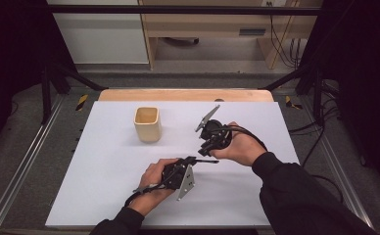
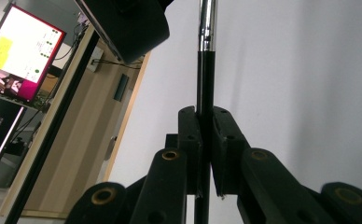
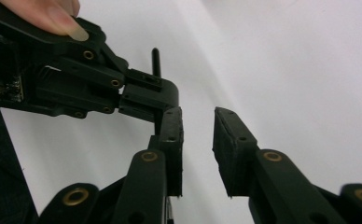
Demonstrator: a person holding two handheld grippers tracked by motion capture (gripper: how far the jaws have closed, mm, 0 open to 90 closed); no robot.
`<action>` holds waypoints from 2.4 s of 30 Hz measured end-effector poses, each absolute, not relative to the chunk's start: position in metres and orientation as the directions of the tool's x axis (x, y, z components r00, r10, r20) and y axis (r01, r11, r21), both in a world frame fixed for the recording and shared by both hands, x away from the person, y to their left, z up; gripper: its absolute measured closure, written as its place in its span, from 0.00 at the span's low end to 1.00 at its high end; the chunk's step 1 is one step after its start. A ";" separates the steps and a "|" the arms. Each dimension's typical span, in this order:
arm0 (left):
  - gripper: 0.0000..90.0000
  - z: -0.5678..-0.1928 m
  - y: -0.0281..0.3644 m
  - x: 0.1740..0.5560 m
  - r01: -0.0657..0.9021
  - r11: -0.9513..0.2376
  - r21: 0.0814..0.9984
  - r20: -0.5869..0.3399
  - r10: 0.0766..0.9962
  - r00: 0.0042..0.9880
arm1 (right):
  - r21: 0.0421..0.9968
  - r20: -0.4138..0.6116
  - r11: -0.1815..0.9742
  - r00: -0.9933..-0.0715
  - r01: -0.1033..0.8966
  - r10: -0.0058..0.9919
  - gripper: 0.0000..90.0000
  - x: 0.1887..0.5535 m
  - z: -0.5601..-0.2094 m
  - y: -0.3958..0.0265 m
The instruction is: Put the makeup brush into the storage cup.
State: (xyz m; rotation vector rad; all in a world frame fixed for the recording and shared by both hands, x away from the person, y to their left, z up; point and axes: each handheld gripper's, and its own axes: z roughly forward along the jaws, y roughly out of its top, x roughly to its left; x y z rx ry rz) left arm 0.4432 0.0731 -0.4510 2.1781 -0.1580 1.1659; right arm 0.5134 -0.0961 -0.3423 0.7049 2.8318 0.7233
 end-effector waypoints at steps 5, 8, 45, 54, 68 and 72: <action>0.93 -0.449 0.077 0.443 -0.390 -0.770 0.504 0.776 0.207 0.596 | 0.550 -0.027 0.718 -0.850 0.427 0.526 0.74 0.512 -0.342 -0.110; 0.93 -0.448 0.079 0.442 -0.389 -0.765 0.513 0.775 0.218 0.593 | 0.590 -0.023 0.676 -0.828 0.441 0.560 0.70 0.512 -0.343 -0.119; 0.93 -0.401 0.133 0.462 -0.243 -0.578 0.779 0.592 0.550 0.589 | 0.913 -0.128 0.313 -0.546 0.261 0.828 0.08 0.452 -0.415 -0.199; 0.93 -0.382 0.140 0.470 -0.228 -0.531 0.816 0.551 0.595 0.585 | 0.945 -0.126 0.261 -0.514 0.199 0.848 0.10 0.439 -0.439 -0.218; 0.93 -0.361 0.154 0.477 -0.206 -0.503 0.840 0.522 0.640 0.564 | 0.954 -0.119 0.235 -0.489 0.183 0.864 0.07 0.433 -0.449 -0.237; 0.93 -0.359 0.156 0.478 -0.204 -0.501 0.841 0.520 0.645 0.561 | 0.956 -0.125 0.235 -0.478 0.176 0.869 0.06 0.430 -0.452 -0.240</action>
